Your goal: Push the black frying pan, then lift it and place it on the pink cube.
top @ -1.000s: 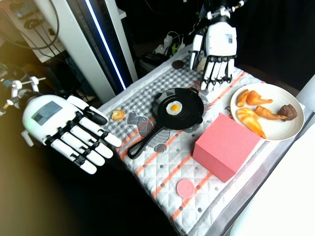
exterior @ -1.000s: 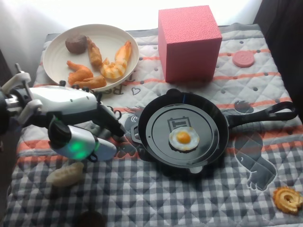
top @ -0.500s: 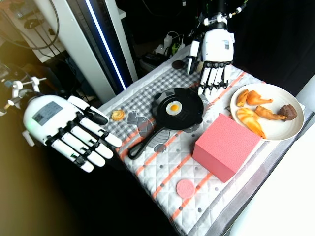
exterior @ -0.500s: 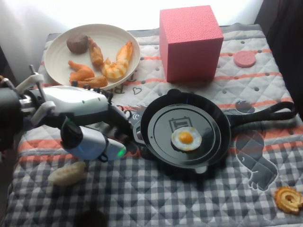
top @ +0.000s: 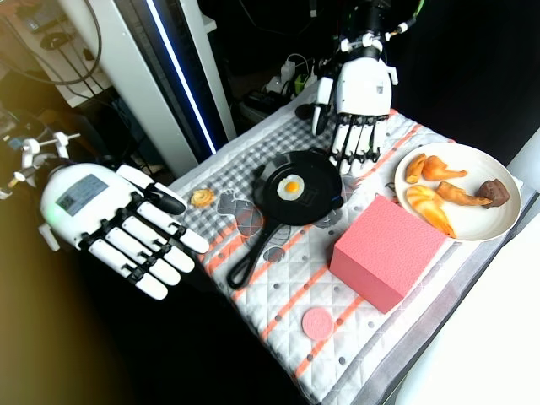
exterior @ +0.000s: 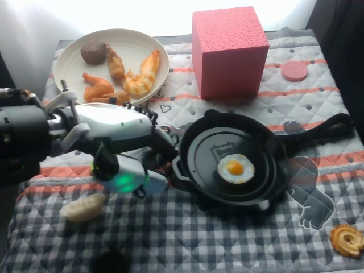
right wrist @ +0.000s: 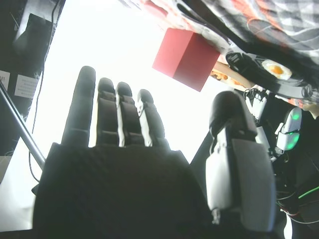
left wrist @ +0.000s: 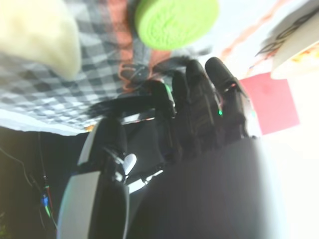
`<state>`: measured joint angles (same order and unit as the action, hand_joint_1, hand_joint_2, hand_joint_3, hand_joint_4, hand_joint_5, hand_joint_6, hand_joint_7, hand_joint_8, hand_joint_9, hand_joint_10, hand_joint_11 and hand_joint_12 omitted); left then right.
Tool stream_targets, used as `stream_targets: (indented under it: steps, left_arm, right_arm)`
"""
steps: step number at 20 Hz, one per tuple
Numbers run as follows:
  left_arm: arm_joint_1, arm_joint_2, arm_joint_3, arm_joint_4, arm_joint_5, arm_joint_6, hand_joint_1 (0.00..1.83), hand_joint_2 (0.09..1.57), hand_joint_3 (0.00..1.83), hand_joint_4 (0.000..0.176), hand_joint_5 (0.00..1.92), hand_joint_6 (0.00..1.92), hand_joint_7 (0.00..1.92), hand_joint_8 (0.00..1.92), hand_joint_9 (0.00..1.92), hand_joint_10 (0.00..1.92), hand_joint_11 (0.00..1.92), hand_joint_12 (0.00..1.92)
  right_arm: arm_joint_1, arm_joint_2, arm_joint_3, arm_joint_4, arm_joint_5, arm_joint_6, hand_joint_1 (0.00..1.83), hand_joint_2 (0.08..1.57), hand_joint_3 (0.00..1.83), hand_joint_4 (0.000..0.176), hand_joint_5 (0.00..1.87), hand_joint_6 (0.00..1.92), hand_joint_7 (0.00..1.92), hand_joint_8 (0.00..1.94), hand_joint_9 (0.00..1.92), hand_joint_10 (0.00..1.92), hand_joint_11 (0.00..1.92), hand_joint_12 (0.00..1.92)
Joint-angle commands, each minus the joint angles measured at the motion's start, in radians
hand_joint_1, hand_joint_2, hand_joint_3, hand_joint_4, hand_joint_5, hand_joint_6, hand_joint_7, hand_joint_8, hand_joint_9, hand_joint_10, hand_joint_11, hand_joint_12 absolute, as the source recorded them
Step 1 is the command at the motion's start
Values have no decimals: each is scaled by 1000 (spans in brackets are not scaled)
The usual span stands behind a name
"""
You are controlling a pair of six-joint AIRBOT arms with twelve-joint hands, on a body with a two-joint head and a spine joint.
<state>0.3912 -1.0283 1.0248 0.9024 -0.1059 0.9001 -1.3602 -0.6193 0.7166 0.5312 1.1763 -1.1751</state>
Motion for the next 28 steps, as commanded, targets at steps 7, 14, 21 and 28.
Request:
stream_targets:
  steps: [7,14,21,28]
  left_arm:
    - [-24,-16,2,-11,-120,-7,469,1311,1,0,560,11,479,5,485,21,0,1220]
    - [-23,54,-47,10,-99,-7,517,1292,0,0,708,68,659,19,600,127,0,1476]
    - [-31,70,-61,213,-212,-270,519,1302,1,0,572,380,713,3,510,350,14,1375]
    - [-92,3,1,616,-289,-721,348,1371,4,0,602,47,582,0,535,142,0,1361]
  right_arm:
    - [3,0,6,-2,121,5,338,1243,0,1,0,0,0,0,0,0,0,19]
    - [-3,0,4,-2,127,18,330,1229,0,14,0,0,0,0,0,0,2,1]
    - [-3,0,2,4,130,19,310,1231,1,5,0,0,0,0,0,0,24,21]
    - [-6,-3,1,5,140,23,287,1225,0,18,0,0,0,0,0,0,0,232]
